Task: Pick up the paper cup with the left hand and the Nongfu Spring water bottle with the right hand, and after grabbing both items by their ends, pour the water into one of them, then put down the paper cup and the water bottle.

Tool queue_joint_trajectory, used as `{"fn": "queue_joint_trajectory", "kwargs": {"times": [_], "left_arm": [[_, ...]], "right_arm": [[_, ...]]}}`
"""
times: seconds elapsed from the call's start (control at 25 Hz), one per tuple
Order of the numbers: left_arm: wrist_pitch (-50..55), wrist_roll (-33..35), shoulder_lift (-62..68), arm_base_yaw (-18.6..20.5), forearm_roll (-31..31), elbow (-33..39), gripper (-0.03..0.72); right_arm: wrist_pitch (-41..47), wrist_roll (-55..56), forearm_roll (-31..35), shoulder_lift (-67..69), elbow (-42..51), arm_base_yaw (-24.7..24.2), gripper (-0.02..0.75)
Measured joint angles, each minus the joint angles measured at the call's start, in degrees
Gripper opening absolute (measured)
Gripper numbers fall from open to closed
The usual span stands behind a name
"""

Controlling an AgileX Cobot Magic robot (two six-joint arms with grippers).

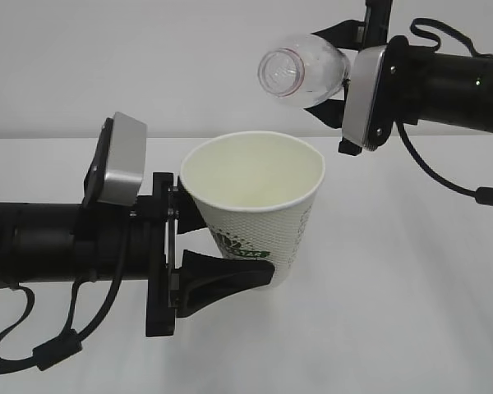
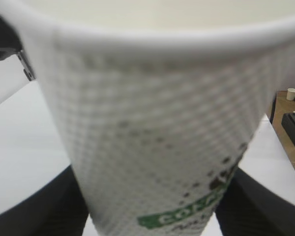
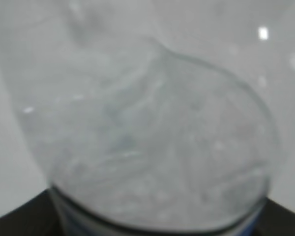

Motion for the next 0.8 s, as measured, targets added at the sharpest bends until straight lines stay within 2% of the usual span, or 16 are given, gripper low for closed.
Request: {"fn": "queue_joint_trajectory", "kwargs": {"times": [0.8], "left_arm": [[-1.86,0.00,0.00,0.00,-1.71,0.00,0.529]], "right_arm": [[-1.32,-3.05,-0.19,-1.86,-2.12,0.00,0.449]]}}
